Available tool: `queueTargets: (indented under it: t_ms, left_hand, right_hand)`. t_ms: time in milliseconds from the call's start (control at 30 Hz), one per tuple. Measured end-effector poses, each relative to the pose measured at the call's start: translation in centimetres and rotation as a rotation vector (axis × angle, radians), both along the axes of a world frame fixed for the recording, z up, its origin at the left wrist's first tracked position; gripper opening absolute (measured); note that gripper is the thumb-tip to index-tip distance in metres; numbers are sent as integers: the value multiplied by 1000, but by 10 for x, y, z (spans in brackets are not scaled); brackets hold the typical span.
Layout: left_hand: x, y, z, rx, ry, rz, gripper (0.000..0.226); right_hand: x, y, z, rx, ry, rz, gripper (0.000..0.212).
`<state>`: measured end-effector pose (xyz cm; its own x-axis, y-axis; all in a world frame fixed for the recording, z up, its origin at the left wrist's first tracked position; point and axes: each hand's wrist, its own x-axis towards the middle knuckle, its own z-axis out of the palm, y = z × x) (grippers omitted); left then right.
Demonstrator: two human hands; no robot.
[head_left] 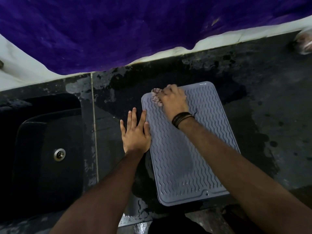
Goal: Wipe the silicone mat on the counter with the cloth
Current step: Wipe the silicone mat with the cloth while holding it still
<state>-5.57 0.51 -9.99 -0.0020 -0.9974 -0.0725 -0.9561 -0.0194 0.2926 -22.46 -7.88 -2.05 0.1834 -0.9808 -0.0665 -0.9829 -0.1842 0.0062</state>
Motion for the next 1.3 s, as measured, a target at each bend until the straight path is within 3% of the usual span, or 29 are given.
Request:
queueTargets:
  t_ms: [167,300,400,567,733,1033,1300]
  left_hand:
    - [1,0,-1,-8,-1,-1,55]
    - [1,0,-1,-10,2,-4,55]
    - [0,-1,1,-9,-1,-10,55]
    - [1,0,2,-6,-53,-33,56]
    - [-1,0,5,2,-19,-11,56]
    - [-2,1,3,-9,15,3,56]
    - [-1,0,3,-17,12,-4,55]
  right_hand:
    - [-53,-6,5,27,88,-174,48]
    - [-22,-5,6,60,98,-226,49]
    - [25,-2,3,75,88,-191,56]
    - [78,1,-2,22,-46,16,38]
    - [51,-1,-6,-31,-73,154,40]
    - [-84,-11,5,5,104,-267,37]
    - [22,-2,1,63,-5,-246,49]
